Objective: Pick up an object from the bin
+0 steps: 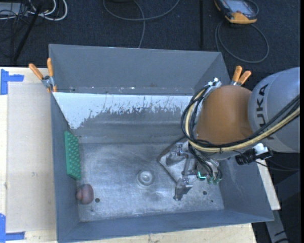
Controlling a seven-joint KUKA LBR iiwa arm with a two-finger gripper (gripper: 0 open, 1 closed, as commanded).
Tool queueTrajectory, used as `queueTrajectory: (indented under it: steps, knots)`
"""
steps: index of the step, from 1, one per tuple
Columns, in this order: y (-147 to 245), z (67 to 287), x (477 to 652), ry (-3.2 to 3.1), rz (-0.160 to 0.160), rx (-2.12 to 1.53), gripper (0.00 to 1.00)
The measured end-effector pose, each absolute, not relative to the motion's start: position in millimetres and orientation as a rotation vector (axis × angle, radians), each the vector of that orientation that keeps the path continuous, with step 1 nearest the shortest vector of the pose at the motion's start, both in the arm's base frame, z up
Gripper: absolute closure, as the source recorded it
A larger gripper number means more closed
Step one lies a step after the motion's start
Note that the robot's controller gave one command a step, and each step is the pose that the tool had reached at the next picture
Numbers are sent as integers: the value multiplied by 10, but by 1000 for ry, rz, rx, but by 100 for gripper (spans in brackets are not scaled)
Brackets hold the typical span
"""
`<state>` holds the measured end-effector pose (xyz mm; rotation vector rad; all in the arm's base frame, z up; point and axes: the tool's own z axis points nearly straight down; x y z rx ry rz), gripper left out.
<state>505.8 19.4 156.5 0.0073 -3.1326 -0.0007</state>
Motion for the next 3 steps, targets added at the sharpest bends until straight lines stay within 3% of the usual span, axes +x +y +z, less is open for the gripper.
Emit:
queueTrajectory:
  steps: [1,2,3]
  knots:
    - [333,692,5325,-3144,-2,-40,0]
    - [781,729,5466,-3142,-1,113,0]
    - [779,749,5464,-3138,-2,111,100]
